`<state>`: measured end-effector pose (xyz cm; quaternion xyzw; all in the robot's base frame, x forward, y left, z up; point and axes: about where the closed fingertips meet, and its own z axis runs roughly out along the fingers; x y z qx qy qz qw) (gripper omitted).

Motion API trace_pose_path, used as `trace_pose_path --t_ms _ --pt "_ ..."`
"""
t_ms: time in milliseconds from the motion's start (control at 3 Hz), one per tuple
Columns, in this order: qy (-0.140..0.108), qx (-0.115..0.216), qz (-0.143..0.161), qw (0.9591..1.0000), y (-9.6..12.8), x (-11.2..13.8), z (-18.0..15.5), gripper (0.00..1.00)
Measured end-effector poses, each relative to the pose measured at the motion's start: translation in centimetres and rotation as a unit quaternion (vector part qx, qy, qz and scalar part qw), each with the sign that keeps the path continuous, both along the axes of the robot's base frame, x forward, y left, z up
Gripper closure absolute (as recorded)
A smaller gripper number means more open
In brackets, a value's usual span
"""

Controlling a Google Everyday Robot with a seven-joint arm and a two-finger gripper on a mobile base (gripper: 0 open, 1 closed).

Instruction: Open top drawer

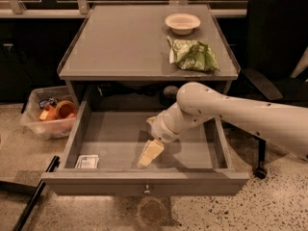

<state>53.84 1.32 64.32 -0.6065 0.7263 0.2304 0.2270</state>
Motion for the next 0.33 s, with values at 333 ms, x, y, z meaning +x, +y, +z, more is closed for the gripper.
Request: trace_pose_path --t_ms 333 --pt "0.0 0.0 0.0 1.0 0.0 0.0 0.0 0.0"
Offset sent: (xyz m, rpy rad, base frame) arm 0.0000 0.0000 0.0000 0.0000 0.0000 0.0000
